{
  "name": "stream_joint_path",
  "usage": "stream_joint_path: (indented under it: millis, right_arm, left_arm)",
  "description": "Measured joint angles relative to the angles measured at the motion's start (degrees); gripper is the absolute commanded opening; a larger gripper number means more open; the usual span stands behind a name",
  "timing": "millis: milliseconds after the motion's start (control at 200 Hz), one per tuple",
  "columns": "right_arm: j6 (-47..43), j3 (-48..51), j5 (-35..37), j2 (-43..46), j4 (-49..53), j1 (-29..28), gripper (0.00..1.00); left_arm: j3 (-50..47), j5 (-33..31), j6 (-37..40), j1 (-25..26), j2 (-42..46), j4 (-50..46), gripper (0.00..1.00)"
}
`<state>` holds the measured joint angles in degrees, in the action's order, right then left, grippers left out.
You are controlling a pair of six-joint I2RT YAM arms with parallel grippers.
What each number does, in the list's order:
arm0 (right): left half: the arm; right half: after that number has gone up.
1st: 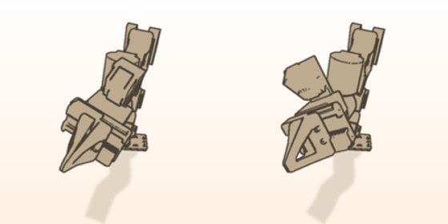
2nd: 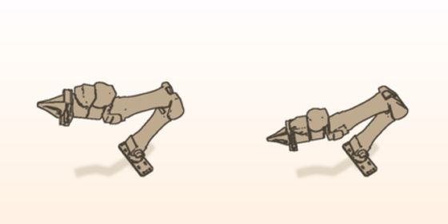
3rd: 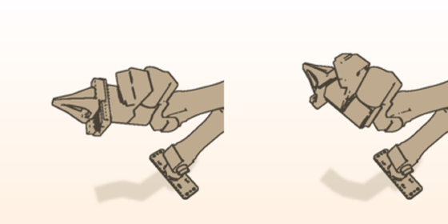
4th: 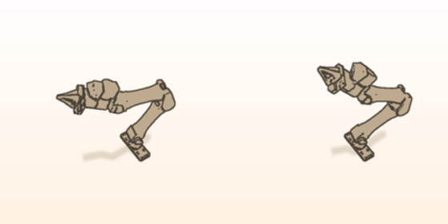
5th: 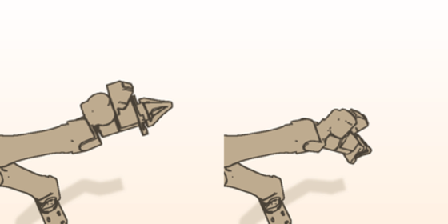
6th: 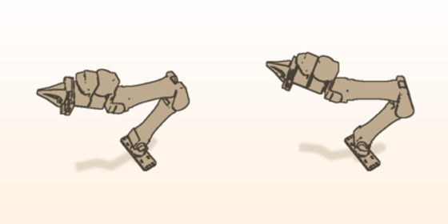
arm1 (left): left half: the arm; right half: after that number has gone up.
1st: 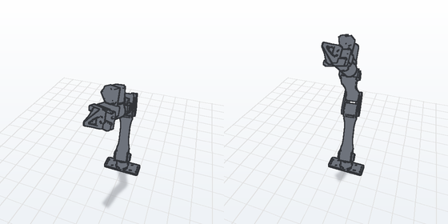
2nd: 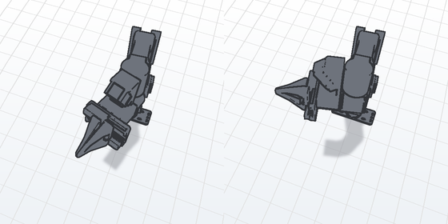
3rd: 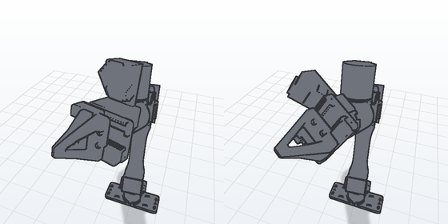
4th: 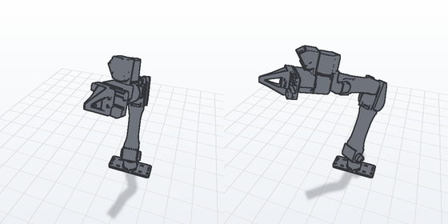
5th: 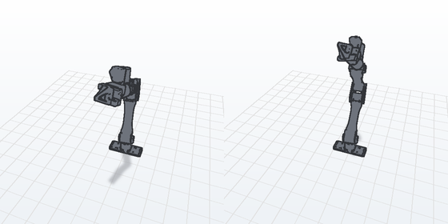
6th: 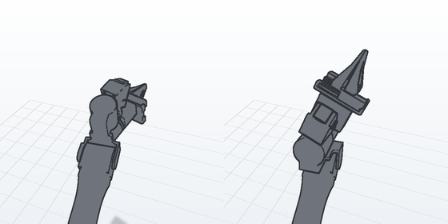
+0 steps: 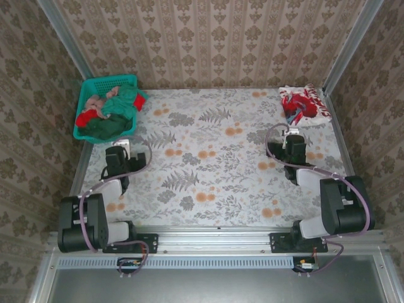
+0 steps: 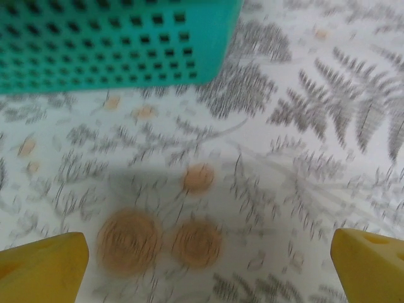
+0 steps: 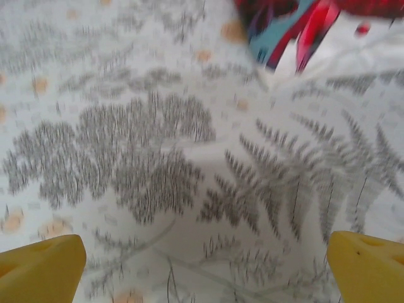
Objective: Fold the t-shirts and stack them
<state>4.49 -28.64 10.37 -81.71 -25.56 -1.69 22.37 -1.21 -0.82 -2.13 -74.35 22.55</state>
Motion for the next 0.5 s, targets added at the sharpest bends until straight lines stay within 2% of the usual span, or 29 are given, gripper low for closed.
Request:
stream_joint_path:
  millis: [105,180,280,500]
  right_arm:
    - [-0.70,2.67,-2.01,-3.37,-13.31,0.57,1.00]
    - [-1.68,5.70,-1.90,-5.29,-17.35,-0.33,1.00]
    - [-1.81,6.67,-1.77,-6.12,-18.69,-1.27,1.00]
    - [-1.77,6.60,-1.73,-6.12,-22.05,-0.81,1.00]
  left_arm:
    - [-0.22,3.56,0.00,-1.03,-4.81,11.37,1.00]
    - [-0.07,4.72,0.63,-0.98,-10.67,19.04,1.00]
    - [0.11,4.61,1.70,0.85,-14.53,20.85,1.00]
    - [0.15,4.28,2.62,1.79,-14.64,24.24,1.00]
